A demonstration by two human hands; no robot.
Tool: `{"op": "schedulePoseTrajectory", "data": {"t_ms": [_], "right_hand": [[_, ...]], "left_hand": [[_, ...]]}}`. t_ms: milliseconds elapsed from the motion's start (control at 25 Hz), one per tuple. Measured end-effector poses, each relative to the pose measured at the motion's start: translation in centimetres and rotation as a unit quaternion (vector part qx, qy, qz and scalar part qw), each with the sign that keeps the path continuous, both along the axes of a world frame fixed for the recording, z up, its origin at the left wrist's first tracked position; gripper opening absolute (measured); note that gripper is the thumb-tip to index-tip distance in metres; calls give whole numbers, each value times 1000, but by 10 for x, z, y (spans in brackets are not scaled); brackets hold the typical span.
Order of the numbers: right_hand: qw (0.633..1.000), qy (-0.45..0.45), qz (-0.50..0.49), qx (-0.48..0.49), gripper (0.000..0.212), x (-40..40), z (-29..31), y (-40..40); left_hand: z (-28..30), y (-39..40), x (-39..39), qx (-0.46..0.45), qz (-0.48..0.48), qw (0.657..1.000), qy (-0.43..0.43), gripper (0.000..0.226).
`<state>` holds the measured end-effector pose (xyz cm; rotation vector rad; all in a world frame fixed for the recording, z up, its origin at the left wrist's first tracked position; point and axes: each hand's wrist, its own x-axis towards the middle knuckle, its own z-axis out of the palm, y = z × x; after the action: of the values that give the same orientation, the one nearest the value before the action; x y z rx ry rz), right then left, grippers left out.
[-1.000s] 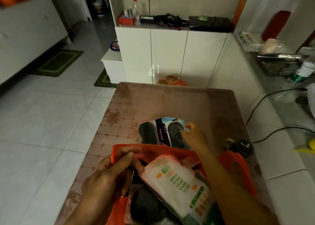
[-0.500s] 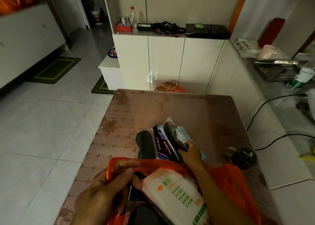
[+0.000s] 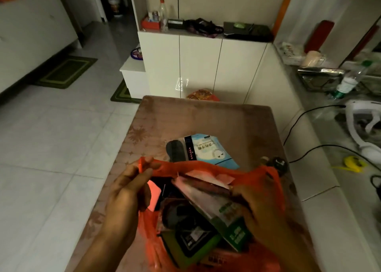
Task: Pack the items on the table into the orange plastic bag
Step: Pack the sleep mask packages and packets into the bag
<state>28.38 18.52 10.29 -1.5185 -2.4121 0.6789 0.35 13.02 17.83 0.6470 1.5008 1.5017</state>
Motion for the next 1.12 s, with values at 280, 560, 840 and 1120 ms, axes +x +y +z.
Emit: {"op": "schedulePoseTrajectory", "data": {"t_ms": [280, 560, 840, 1120], "right_hand": [[994, -82, 4, -76, 72, 0, -21, -20], [932, 108, -343, 48, 62, 33, 17, -8], [768, 529, -284, -222, 13, 9, 111, 3], [797, 529, -210, -199, 23, 35, 172, -46]], "left_hand": [[4, -22, 14, 4, -54, 998, 8, 24], [9, -24, 16, -56, -72, 995, 42, 22], [65, 3, -9, -28, -53, 996, 64, 28], [109, -53, -18, 21, -115, 990, 84, 27]]}}
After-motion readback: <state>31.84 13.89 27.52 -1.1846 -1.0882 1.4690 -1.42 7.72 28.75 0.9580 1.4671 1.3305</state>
